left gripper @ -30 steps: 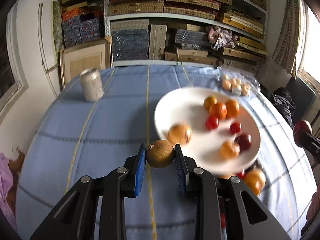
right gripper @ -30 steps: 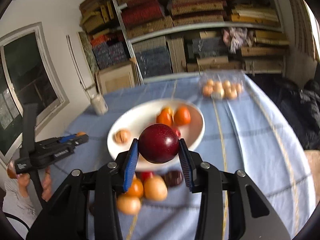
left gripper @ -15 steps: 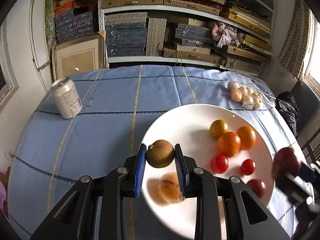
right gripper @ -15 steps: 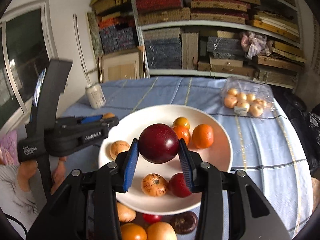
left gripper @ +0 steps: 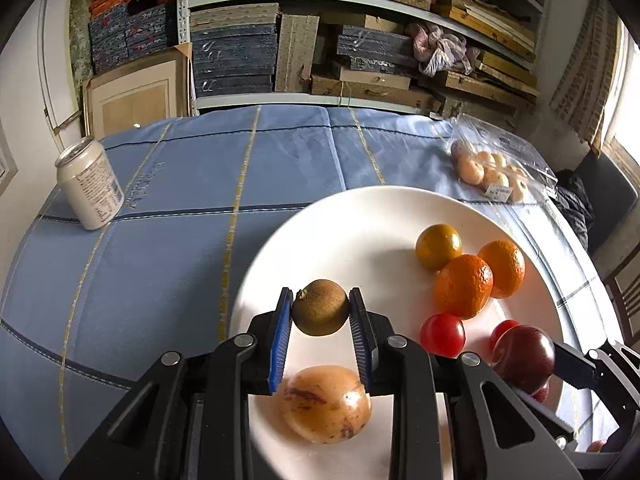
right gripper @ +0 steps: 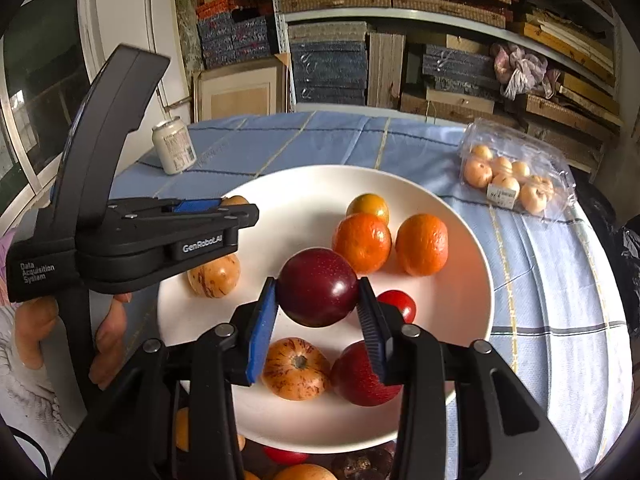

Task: Organize fruits
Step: 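Carry both fruits onto the white plate and open both grippers, then withdraw both open grippers from the plate toward the fruit pile, then grasp a dark brown fruit with the left gripper while the right gripper grasps a yellow fruit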

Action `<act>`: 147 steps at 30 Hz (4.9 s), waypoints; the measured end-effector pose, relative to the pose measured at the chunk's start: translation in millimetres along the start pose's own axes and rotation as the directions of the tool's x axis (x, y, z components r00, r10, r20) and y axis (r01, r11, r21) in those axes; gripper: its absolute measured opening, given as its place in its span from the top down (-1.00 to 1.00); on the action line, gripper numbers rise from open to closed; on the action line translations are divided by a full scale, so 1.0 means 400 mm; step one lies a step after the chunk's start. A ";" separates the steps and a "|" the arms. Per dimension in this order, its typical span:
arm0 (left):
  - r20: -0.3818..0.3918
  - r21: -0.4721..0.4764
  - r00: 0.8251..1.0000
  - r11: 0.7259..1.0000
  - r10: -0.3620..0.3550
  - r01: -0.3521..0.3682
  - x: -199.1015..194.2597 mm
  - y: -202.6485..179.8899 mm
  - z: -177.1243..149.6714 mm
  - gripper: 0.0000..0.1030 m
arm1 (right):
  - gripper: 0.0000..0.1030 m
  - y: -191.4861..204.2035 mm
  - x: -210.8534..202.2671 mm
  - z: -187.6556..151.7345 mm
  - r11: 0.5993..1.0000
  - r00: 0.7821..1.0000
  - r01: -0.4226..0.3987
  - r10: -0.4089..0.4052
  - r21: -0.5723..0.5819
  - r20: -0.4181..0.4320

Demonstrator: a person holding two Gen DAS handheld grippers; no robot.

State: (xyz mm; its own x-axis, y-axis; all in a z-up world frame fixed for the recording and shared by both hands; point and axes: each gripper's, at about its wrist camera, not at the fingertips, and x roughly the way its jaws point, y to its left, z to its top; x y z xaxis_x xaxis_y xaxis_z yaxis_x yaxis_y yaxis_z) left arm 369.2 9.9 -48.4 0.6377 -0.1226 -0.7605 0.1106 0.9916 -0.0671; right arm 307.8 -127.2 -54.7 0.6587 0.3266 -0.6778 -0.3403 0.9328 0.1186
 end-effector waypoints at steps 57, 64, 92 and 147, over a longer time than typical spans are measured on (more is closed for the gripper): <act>-0.046 0.166 0.995 0.981 -0.089 0.096 -0.329 -0.104 -0.508 -0.07 | -0.81 -0.137 -0.362 -0.333 0.940 0.981 -0.030 -0.036 0.339 0.188; -0.070 0.158 0.992 0.980 -0.107 0.117 -0.317 -0.104 -0.509 -0.07 | -0.81 -0.135 -0.361 -0.334 0.940 0.982 -0.033 -0.032 0.340 0.185; -0.064 0.089 0.994 0.992 -0.085 0.090 -0.306 -0.056 -0.495 0.16 | -0.81 -0.108 -0.349 -0.335 0.955 0.986 -0.044 -0.006 0.293 0.168; -0.052 0.040 0.998 0.999 0.033 -0.031 -0.296 -0.011 -0.486 0.16 | 0.12 0.117 -0.185 -0.332 0.997 0.994 -0.075 0.075 -0.003 -0.083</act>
State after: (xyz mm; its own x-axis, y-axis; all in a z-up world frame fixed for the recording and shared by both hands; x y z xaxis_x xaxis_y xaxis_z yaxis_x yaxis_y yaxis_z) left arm 145.1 27.9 -83.6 0.6005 -0.0878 -0.7948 0.1211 0.9925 -0.0181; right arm 153.9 -127.8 -95.2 0.5736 0.3816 -0.7248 -0.3909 0.9051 0.1671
